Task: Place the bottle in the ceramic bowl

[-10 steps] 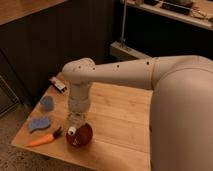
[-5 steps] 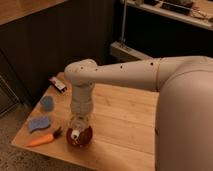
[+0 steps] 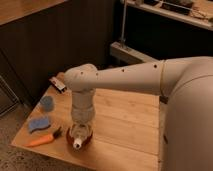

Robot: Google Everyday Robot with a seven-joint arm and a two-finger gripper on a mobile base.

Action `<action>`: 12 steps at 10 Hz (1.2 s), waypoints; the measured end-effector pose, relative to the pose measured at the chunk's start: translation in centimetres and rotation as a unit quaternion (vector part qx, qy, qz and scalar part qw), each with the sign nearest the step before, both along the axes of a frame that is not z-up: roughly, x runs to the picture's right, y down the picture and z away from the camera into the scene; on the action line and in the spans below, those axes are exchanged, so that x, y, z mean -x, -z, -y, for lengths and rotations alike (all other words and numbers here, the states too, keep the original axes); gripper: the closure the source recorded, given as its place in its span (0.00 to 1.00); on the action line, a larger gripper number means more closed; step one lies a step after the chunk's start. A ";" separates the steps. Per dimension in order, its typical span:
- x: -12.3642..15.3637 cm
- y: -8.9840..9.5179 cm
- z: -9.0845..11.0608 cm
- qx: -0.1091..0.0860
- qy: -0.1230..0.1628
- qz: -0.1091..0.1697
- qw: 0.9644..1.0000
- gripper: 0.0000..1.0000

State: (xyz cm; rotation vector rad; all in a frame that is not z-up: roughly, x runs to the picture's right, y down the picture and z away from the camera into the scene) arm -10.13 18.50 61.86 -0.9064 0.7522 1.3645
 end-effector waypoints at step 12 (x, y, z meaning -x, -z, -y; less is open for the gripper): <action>1.6 1.6 -3.5 0.047 0.064 0.043 0.996 1.00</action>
